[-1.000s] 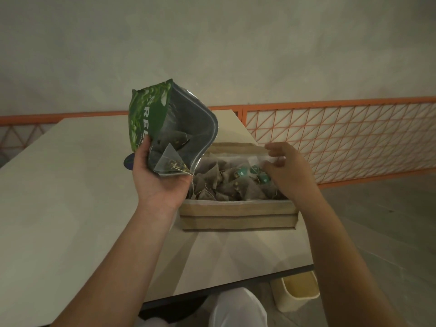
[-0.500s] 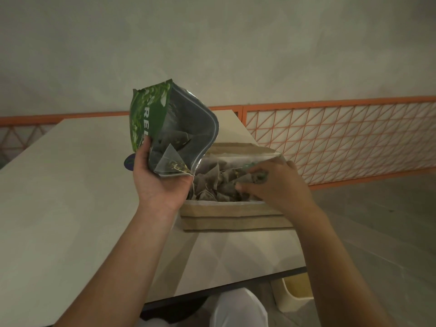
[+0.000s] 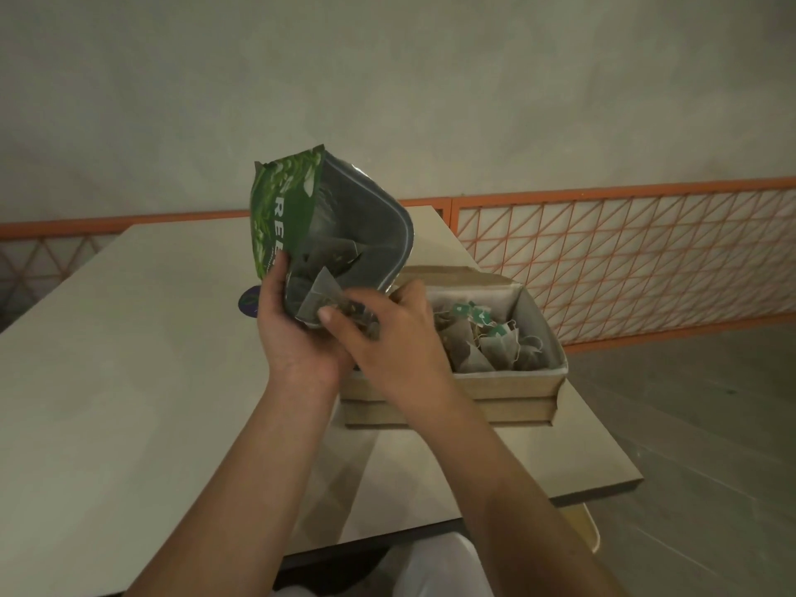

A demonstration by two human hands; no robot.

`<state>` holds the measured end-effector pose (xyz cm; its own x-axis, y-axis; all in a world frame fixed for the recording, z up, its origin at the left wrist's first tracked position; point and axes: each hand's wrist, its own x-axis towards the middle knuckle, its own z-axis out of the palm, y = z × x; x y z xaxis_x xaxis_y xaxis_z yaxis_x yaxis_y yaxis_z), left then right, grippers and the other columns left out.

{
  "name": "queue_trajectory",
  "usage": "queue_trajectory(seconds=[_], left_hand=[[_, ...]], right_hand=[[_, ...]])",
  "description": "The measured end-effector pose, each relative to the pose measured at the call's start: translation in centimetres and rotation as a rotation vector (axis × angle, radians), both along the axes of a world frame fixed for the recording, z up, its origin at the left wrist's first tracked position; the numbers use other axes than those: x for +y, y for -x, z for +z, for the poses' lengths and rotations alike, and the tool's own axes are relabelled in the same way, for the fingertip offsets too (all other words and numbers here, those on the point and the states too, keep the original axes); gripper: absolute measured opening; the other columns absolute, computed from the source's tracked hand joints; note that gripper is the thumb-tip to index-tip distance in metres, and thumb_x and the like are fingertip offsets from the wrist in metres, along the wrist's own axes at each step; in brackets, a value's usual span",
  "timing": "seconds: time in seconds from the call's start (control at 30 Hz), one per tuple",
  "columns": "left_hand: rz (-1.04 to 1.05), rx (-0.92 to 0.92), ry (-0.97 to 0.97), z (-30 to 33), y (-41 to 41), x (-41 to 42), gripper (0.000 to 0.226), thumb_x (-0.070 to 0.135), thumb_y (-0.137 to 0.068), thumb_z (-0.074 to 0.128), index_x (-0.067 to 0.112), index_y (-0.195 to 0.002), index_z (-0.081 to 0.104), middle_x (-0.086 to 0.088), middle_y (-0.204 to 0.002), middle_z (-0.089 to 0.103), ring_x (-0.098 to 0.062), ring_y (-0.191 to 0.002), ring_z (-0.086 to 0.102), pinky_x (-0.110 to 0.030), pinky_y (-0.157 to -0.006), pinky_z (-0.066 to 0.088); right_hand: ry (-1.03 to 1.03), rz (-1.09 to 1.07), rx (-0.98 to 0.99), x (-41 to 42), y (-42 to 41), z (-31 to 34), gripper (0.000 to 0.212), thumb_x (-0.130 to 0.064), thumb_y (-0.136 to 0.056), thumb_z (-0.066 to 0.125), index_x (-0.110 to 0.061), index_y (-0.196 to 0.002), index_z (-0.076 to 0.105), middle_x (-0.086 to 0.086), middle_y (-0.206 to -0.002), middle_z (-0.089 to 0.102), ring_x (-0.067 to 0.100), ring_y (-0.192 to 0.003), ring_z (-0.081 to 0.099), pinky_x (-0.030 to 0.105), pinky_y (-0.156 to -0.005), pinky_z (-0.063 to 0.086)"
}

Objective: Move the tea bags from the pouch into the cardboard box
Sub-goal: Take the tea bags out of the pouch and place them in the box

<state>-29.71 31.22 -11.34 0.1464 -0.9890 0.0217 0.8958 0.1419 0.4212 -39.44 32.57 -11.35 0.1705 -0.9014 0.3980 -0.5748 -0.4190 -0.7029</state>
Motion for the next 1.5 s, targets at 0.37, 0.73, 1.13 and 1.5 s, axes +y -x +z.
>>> queue_trajectory(seconds=[0.37,0.73,1.13,1.5], left_hand=[[-0.034,0.042,0.07,0.1,-1.2,-0.7,0.054,0.045,-0.102,0.046,0.015,-0.145,0.056,-0.016,-0.148,0.056,-0.035,-0.136,0.054,-0.044,-0.101,0.054],[-0.056,0.046,0.098,-0.1,-1.5,-0.7,0.053,0.045,-0.103,0.046,0.016,-0.147,0.055,-0.015,-0.149,0.055,-0.035,-0.139,0.05,-0.044,-0.109,0.049],[-0.083,0.072,0.082,0.0,-1.6,-0.1,0.052,0.048,-0.101,0.048,0.018,-0.144,0.058,-0.014,-0.146,0.058,-0.033,-0.138,0.052,-0.04,-0.098,0.056],[-0.132,-0.05,0.136,0.7,-2.7,1.0,0.051,0.048,-0.088,0.058,0.016,-0.127,0.069,-0.016,-0.133,0.064,-0.033,-0.109,0.067,-0.039,-0.085,0.06]], right_hand=[[0.005,0.026,-0.431,-0.9,4.4,2.5,0.008,-0.016,-0.09,0.066,-0.023,-0.09,0.062,-0.007,-0.089,0.067,0.006,-0.075,0.064,0.018,-0.065,0.053],[-0.103,-0.099,-0.214,-2.3,7.9,1.8,0.017,-0.035,-0.086,0.071,-0.024,-0.083,0.058,-0.006,-0.084,0.065,0.008,-0.074,0.062,0.02,-0.066,0.05],[-0.213,0.148,0.497,-1.5,6.0,0.5,0.028,-0.046,-0.1,0.043,-0.035,-0.088,0.066,-0.011,-0.088,0.065,0.011,-0.096,0.056,0.045,-0.111,0.026],[0.245,0.081,-0.34,-1.2,2.5,4.4,0.047,-0.036,-0.095,0.057,-0.025,-0.141,0.049,-0.008,-0.114,0.05,-0.007,-0.096,0.054,0.008,-0.078,0.049]])
